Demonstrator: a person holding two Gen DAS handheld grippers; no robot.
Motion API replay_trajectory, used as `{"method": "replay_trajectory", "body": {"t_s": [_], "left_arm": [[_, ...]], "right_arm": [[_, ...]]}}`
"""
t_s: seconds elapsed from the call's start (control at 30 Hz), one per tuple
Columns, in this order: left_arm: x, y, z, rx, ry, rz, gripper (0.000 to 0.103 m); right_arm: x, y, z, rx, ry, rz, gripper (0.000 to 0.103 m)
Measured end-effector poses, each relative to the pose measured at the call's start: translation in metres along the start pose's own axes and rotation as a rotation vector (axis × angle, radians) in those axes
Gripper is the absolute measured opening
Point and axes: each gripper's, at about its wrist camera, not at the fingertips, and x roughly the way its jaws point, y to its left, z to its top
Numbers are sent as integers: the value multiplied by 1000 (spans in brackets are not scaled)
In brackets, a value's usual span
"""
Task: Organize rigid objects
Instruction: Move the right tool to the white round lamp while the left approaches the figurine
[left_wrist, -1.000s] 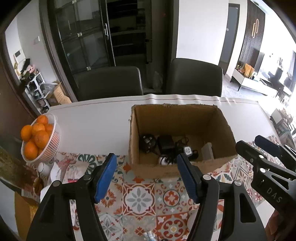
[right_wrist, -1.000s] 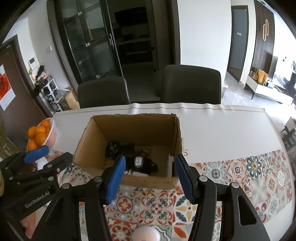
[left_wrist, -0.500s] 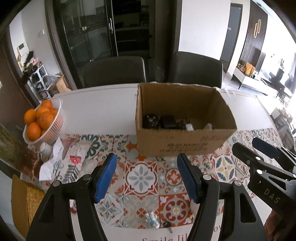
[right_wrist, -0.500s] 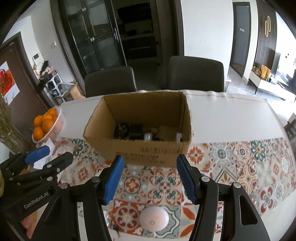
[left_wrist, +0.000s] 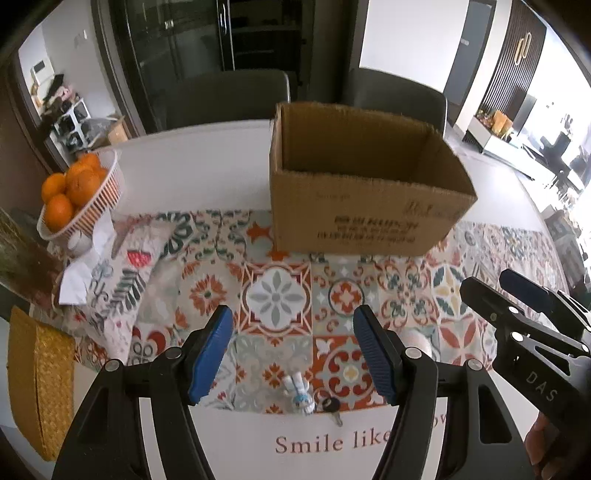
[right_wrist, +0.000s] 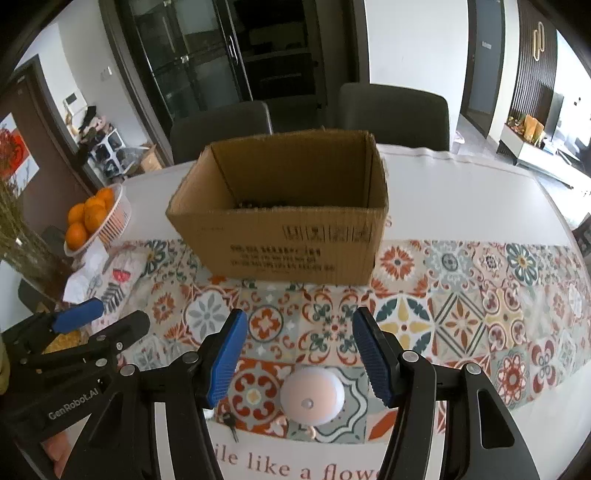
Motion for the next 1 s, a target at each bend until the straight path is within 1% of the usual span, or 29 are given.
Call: {"method": "replay_trajectory", "body": {"t_s": [0.2,0.53,0.77,1.0], "left_arm": [[13,2,-16,-17,57,-14,67],[35,9,-38,-56,149,5,67],[58,12,-52,-85,246,-31,66],[73,10,-61,-103,306,-38,63]], "right_arm": [[12,1,-16,7,50,9,60],[36,1,-38,16,132,16,60],[55,-1,-51,25,197,27,60],[72,-6,-59,37,241,28,60]]}}
